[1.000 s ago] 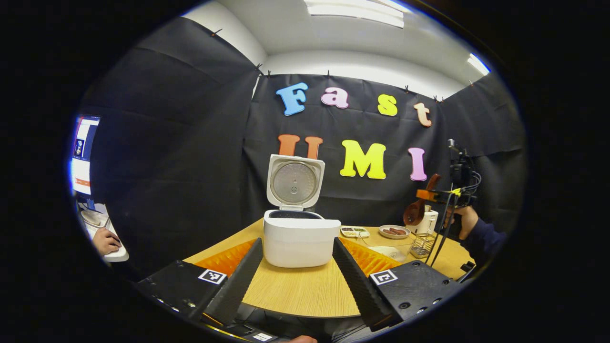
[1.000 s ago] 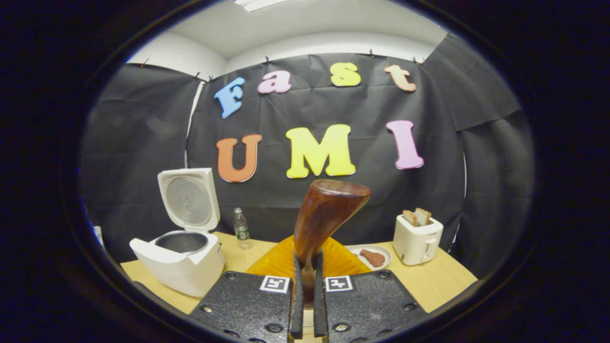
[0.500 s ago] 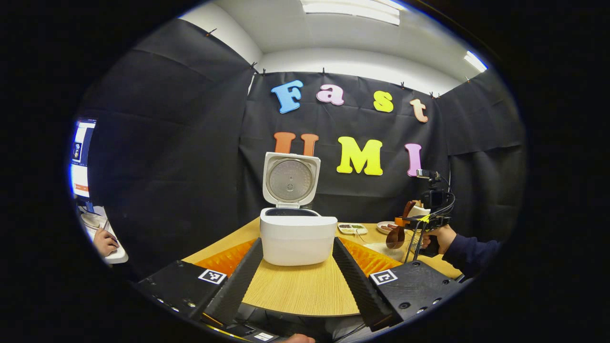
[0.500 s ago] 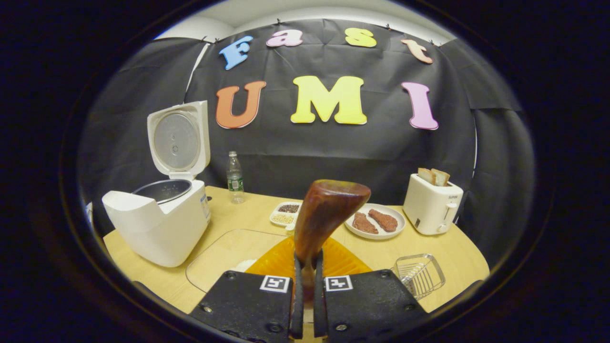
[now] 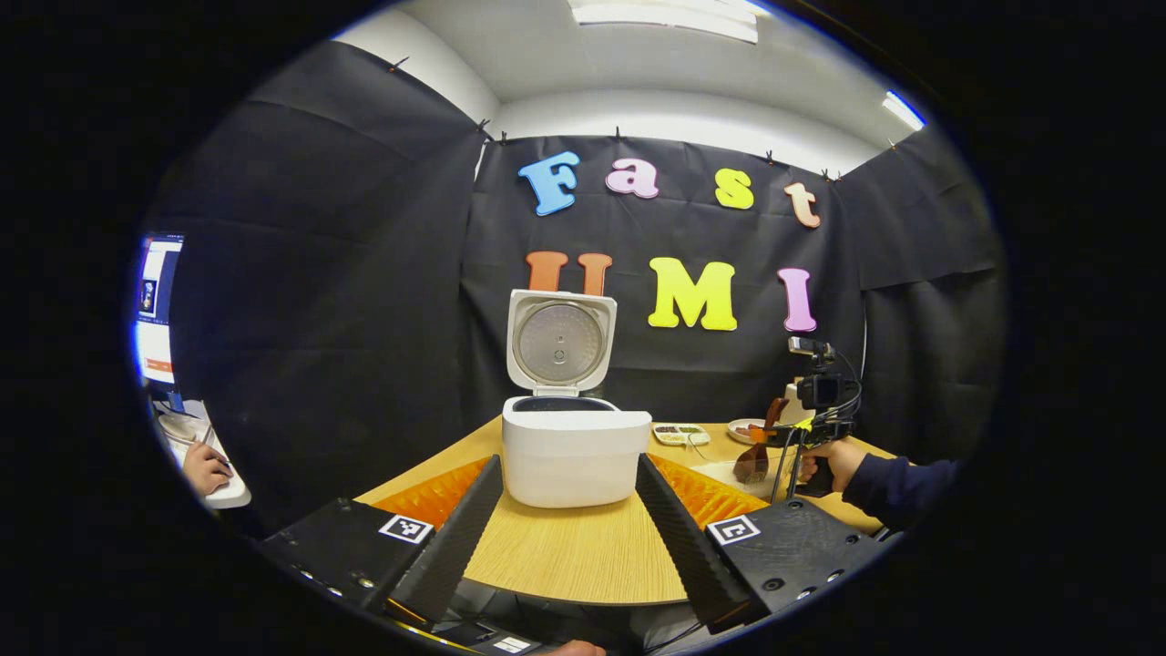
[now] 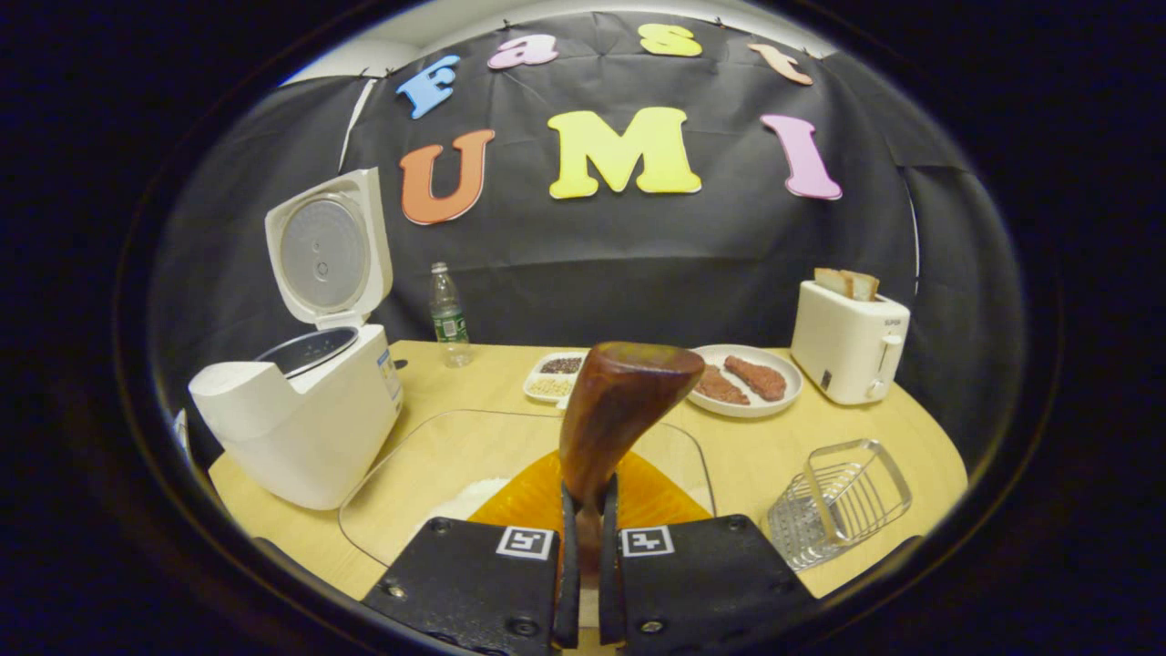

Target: Close the left gripper, press the button to open the rice cooker; take a wooden spoon from the chopstick holder with the right hand, scoop a spoonful of rice and pour it into the rice cooker, then put the wooden spoon back into the chopstick holder.

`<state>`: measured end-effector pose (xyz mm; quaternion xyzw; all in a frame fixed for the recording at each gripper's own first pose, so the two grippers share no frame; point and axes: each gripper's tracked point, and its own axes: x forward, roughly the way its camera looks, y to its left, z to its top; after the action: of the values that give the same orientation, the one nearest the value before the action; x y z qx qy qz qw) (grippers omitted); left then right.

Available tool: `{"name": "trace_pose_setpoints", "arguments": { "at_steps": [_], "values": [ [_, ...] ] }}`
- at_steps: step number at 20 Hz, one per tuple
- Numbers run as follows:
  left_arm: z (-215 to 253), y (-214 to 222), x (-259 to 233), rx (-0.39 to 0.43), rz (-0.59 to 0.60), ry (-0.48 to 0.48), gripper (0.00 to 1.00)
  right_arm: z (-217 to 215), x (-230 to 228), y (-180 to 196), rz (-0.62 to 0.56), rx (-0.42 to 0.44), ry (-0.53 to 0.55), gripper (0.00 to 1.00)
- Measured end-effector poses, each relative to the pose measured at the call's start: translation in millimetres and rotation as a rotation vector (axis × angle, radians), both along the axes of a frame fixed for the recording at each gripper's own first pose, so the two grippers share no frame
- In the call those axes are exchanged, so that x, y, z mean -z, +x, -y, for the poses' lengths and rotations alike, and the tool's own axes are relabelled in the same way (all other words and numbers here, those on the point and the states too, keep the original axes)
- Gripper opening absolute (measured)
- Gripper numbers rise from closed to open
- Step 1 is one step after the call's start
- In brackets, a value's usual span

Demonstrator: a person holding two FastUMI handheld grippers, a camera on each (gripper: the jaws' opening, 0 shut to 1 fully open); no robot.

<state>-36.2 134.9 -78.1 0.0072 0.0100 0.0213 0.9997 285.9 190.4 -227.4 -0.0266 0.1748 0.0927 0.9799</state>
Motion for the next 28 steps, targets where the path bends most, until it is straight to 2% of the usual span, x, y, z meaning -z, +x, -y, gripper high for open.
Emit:
{"name": "trace_pose_setpoints", "arguments": {
  "at_steps": [3, 8, 10, 14, 16, 21, 28],
  "values": [
    [-3.4, 2.0, 3.2, -0.007, -0.008, -0.004, 0.94, -16.2, 2.0, -4.0, -0.009, -0.020, 0.038, 0.14],
    [-4.5, 0.0, 4.1, -0.006, -0.010, -0.012, 0.94, -57.0, 3.9, -16.2, -0.074, -0.104, 0.223, 0.14],
    [-5.2, 0.1, 4.8, -0.008, -0.011, -0.011, 0.94, -60.4, 3.9, -15.4, -0.099, -0.115, 0.290, 0.14],
    [-3.7, 2.3, 7.5, -0.005, -0.018, -0.014, 0.94, -50.2, 3.1, -13.2, -0.203, -0.104, 0.543, 0.14],
    [-3.9, 3.3, 9.8, -0.008, -0.026, -0.012, 0.94, -46.7, -5.0, -13.6, -0.215, -0.101, 0.616, 0.14],
    [0.8, 2.4, 8.7, -0.004, -0.029, 0.004, 0.94, -13.5, -19.0, -12.4, -0.181, -0.030, 0.714, 0.14],
    [6.6, 2.5, 11.3, 0.002, -0.042, 0.016, 0.94, 31.0, -53.5, -23.5, -0.095, 0.023, 0.897, 0.13]
  ]
}}
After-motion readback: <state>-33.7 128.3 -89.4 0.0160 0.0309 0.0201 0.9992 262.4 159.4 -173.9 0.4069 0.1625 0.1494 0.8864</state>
